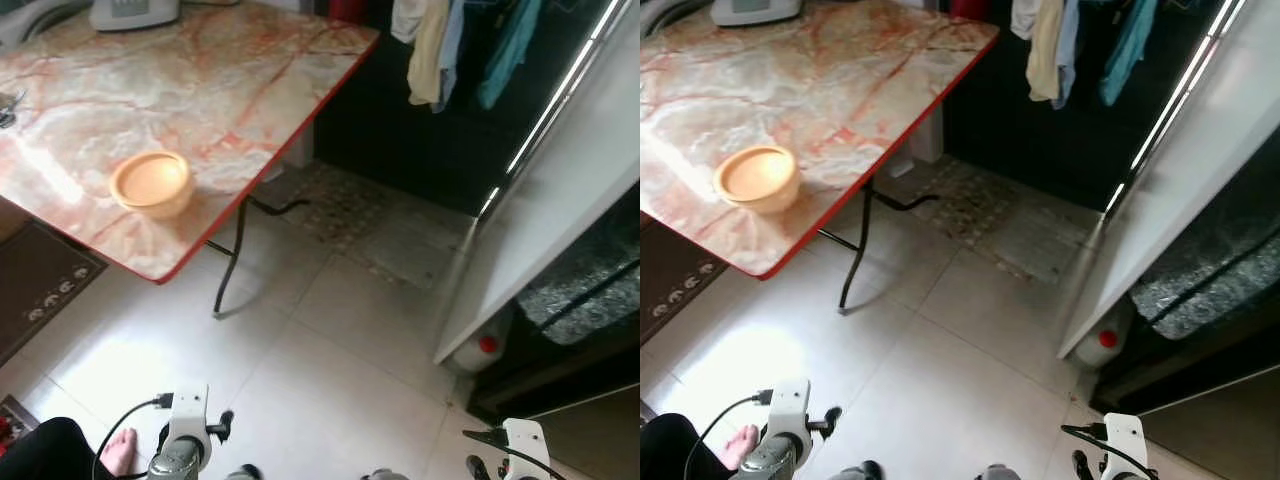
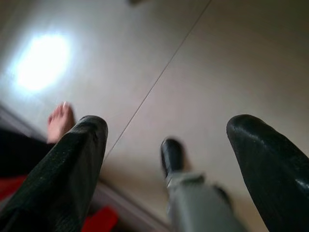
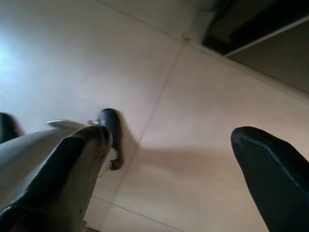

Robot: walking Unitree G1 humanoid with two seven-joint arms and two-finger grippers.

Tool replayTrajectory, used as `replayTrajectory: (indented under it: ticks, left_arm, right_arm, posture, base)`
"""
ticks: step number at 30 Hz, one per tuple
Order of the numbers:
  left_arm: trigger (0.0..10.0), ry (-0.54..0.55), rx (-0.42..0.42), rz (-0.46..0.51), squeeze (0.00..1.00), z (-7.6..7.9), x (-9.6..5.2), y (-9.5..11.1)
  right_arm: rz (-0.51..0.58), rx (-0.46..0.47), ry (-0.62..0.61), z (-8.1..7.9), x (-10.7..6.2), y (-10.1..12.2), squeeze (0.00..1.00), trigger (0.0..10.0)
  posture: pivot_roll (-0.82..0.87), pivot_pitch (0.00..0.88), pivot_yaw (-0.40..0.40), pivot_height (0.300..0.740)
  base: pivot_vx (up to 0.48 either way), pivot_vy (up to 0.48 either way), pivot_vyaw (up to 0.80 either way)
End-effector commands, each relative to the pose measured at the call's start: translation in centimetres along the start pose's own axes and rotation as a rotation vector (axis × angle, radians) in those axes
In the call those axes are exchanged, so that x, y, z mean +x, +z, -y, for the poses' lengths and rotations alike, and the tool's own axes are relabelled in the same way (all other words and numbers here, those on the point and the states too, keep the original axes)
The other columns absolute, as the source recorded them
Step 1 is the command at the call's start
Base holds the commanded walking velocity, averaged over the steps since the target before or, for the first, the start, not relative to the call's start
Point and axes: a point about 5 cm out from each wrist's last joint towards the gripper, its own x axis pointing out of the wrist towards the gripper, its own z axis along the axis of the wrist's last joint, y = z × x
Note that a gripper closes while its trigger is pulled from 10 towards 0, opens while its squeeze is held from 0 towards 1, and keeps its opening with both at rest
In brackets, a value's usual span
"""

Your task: Restocking fridge

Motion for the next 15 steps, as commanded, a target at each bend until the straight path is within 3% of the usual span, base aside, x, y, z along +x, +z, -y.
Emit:
replayTrajectory:
  ticks: [1,7,9,12,14,15]
  left_arm:
    - [10.0,0.007,0.040,0.013,0.00,-0.6,-0.3,-0.5]
    - [10.0,0.001,0.069,0.108,0.00,-0.5,-0.4,0.3]
    - [10.0,-0.006,0.085,0.290,0.00,-0.4,-0.8,2.6]
    - [10.0,-0.005,0.104,0.536,0.00,-0.6,-3.1,6.2]
    - [10.0,-0.012,0.117,0.565,0.00,-0.6,-3.1,6.4]
    - [10.0,0.036,0.302,0.668,0.00,-0.7,-3.5,7.2]
  right_arm:
    - [-0.043,0.015,0.009,-0.2,-0.1,-1.3,0.00,10.0]
    - [-0.043,0.011,0.012,-0.2,-0.1,-1.3,0.00,10.0]
    - [-0.044,0.010,0.012,-0.2,-0.1,-1.3,0.00,10.0]
    - [-0.047,0.008,0.009,-0.2,-0.1,-1.3,0.00,10.0]
    - [-0.048,0.007,0.009,-0.2,-0.1,-1.3,0.00,10.0]
    - [-0.048,0.007,0.008,-0.2,-0.1,-1.3,0.00,10.0]
  posture:
    - [-0.14,0.196,-0.040,0.740]
    - [-0.14,0.191,-0.039,0.740]
    - [-0.13,0.188,-0.038,0.740]
    - [-0.14,0.183,-0.035,0.740]
    - [-0.14,0.181,-0.032,0.740]
    - [-0.14,0.181,-0.030,0.740]
  base:
    - [0.000,0.000,0.00]
    - [0.000,0.000,0.00]
    - [0.000,0.000,0.00]
    - [0.000,0.000,0.00]
    - [0.000,0.000,0.00]
    - [0.000,0.000,0.00]
